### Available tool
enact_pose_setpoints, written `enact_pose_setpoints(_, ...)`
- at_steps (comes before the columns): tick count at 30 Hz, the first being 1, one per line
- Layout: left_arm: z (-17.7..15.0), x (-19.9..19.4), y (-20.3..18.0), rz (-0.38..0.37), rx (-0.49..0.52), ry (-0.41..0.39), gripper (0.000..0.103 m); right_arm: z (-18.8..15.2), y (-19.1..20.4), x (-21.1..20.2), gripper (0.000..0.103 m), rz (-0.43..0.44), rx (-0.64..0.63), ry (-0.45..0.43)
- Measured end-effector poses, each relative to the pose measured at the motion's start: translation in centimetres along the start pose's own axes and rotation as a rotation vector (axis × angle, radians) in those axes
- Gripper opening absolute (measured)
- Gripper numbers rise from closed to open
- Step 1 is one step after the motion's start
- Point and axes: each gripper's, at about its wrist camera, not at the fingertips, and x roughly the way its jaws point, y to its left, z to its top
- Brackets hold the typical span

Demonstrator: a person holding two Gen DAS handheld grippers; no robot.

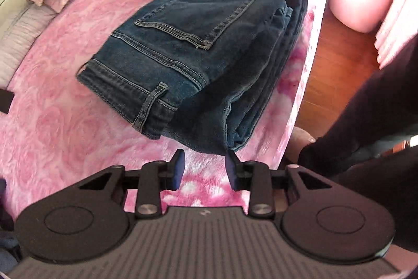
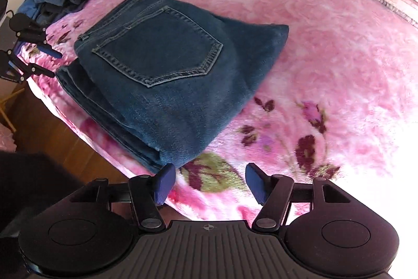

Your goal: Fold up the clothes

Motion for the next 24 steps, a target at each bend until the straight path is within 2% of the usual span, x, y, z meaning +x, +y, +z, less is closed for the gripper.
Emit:
enact_pose_setpoints(3,0.2,-0.6,0.1,0.042,-0.002,-0.035,0.031,0.4,1.1,-0.2,0.063,-0.004,-0.008,-0.01)
enact_pose_setpoints(6,0.6,-1.0,0.7,0.137,0.036,-0.091,0.036,1.1,3.0,-0.4,0.063,-0.03,-0.045,-0.051)
enact_pose_setpoints(9,0.7,0.0,1.0,0.206,0.135,-0.145,0.037,2.1,5.3,-0.5,0.063,-0.062,-0.1,-0.105)
enact_pose_setpoints(13,-0.5,1.7,-0.1,0.242,0.332,-0.209,0.04,3.0,8.1,0.5,0.063,-0.073,-0.192,-0.175)
enact_pose_setpoints(15,-1.3,2.7,-0.8,0.281,0.395,-0.236,0.041,3.1,9.2,1.4,0.063,-0.078,-0.247,-0.209)
enact_pose_setpoints(19,-2.5,4.7,-1.7,0.387,0.417,-0.31,0.041,2.1,10.7,4.1,0.063,-0.117,-0.371,-0.267)
enact_pose_setpoints(24,-3.7,6.2,-3.0,0.494,0.431,-0.394,0.039,-1.1,12.0,8.0,0.063,-0.283,-0.589,-0.377)
